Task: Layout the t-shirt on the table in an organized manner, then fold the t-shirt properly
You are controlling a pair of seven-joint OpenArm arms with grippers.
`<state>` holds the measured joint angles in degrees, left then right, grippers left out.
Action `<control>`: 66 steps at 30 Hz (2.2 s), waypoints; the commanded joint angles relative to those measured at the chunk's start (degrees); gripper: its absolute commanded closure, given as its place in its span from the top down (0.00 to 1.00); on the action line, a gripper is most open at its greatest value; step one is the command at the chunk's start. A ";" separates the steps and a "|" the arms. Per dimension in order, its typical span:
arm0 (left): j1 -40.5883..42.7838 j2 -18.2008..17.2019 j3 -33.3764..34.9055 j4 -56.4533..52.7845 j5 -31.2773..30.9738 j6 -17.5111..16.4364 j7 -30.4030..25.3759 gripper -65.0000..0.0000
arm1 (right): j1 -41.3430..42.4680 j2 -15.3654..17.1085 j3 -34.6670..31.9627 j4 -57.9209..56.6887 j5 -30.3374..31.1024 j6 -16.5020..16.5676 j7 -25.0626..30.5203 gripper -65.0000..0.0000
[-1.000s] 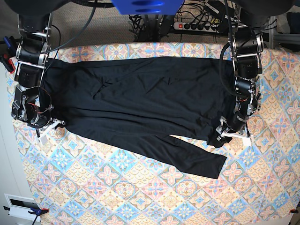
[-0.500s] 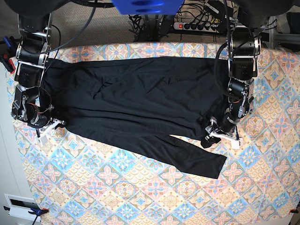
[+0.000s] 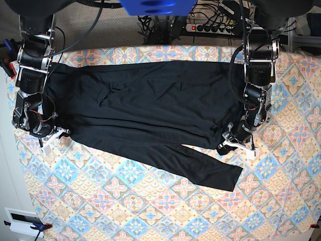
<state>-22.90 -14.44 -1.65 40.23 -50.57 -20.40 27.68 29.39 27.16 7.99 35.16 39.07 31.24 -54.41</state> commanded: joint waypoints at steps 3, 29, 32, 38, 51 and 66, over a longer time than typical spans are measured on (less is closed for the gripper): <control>-0.09 -0.99 -0.15 0.34 -0.82 0.76 1.81 0.00 | 0.72 0.23 0.06 3.74 -0.61 0.01 -1.19 0.00; 2.28 -5.74 -6.13 10.37 -0.73 0.58 2.16 0.00 | 0.72 0.23 0.14 9.28 -0.52 0.01 7.16 0.00; 2.28 -5.74 -6.13 10.72 -0.73 0.49 2.16 0.00 | 0.72 0.32 0.14 9.28 -0.43 0.01 8.39 0.00; 6.32 -5.74 -6.13 21.27 -0.64 0.49 1.99 0.00 | 0.72 0.40 5.86 9.37 -0.43 0.01 9.09 0.00; 17.05 -8.73 -6.13 40.34 -0.55 0.49 1.81 0.00 | -7.01 1.02 12.54 22.65 -0.43 0.18 8.74 0.00; 23.47 -12.33 -6.22 46.41 -0.47 0.32 1.72 0.00 | -14.22 1.02 20.28 24.23 -0.52 0.18 9.27 0.00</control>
<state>1.45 -25.89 -7.42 85.41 -49.98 -19.53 30.85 14.11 26.76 27.97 58.41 37.54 31.22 -46.48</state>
